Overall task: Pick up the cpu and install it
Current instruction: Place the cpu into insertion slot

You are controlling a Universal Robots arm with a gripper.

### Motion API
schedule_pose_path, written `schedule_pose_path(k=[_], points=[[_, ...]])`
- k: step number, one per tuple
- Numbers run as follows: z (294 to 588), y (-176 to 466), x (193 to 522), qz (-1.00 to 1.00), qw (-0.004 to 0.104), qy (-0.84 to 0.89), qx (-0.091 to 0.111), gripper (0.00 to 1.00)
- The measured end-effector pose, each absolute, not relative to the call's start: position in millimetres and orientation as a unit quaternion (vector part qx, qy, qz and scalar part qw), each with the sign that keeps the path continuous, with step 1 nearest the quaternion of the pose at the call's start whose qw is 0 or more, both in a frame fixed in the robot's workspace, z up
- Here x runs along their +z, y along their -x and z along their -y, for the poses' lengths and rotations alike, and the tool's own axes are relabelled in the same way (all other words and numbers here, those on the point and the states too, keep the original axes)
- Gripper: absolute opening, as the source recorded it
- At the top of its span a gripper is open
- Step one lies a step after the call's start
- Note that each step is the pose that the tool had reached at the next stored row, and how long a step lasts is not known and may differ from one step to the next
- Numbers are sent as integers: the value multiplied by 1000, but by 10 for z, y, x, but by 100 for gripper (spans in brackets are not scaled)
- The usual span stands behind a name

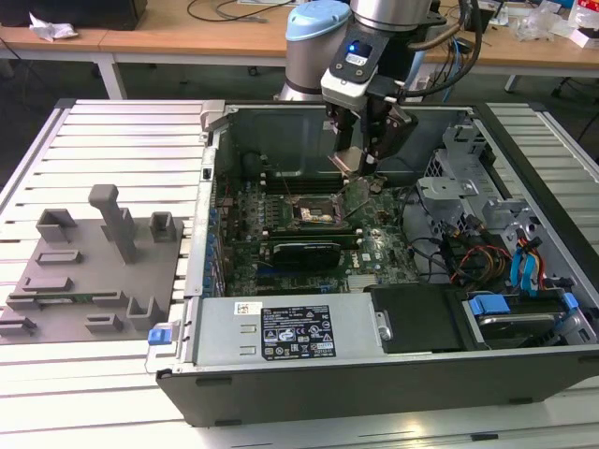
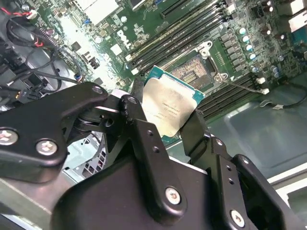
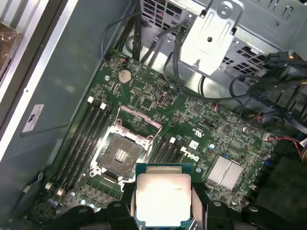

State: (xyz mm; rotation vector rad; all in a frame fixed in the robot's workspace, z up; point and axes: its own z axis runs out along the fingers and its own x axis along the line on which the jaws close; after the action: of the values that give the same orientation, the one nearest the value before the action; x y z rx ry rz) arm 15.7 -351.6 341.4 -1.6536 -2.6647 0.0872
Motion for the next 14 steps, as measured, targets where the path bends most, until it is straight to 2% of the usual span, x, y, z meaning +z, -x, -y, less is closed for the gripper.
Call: schedule_pose_path(k=[14], points=[[3516, -156, 3406, 801, 4, 597, 28, 55]])
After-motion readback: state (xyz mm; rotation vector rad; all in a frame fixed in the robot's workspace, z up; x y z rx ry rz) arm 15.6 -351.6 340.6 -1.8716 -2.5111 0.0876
